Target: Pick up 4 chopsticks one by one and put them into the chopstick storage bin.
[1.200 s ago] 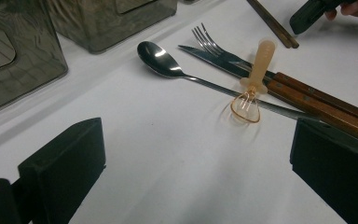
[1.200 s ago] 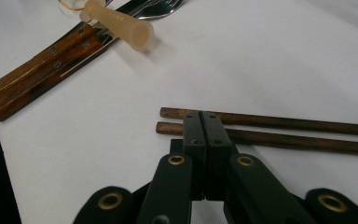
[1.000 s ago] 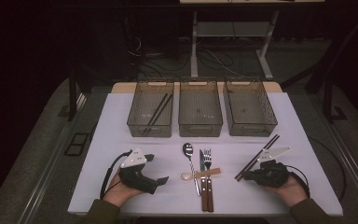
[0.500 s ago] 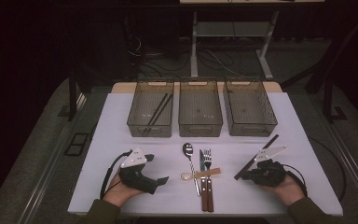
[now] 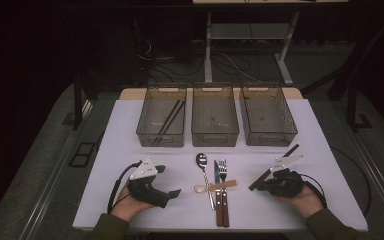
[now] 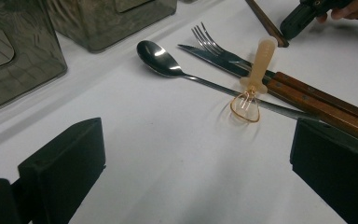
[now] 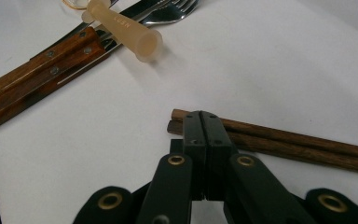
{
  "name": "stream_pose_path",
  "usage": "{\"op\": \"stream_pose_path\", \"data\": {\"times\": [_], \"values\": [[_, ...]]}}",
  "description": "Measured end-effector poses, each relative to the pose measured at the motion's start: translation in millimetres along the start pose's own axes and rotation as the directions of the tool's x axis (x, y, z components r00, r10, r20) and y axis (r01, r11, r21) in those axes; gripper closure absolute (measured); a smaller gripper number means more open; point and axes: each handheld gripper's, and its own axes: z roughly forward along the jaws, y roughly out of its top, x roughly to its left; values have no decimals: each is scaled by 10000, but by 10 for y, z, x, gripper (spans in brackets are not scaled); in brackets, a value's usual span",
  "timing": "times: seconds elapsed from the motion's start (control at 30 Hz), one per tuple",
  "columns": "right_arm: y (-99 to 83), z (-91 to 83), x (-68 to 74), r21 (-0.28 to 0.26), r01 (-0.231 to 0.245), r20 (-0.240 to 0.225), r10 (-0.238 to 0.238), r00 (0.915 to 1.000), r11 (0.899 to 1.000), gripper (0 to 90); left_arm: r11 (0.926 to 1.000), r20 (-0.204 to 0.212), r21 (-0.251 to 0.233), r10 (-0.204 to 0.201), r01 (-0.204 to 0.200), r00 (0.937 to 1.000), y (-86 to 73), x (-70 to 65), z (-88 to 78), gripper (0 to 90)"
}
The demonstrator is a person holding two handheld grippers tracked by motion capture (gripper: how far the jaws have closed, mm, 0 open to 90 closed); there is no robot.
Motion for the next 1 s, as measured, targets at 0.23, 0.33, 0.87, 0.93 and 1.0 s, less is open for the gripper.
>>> {"op": "stream_pose_path", "data": {"times": [0.23,0.33,0.87,0.93,1.0], "values": [[31,22,-13,-38,40,-28,-40,10000,10000,897,10000,-8,-1,-4,4,10000,0,0,0,20],[32,25,-13,-36,55,-31,-55,10000,10000,897,10000,1,8,-6,6,10000,0,-1,2,20],[106,78,-41,-178,44,-35,-45,10000,9998,897,10000,20,82,46,-47,10000,1,-1,0,20],[113,85,-45,-128,2,-21,-2,10000,9999,897,10000,25,48,38,-38,10000,0,-2,4,20],[121,96,-55,-128,37,-1,-37,10000,9999,897,10000,22,50,38,-38,10000,0,-3,4,20]]}}
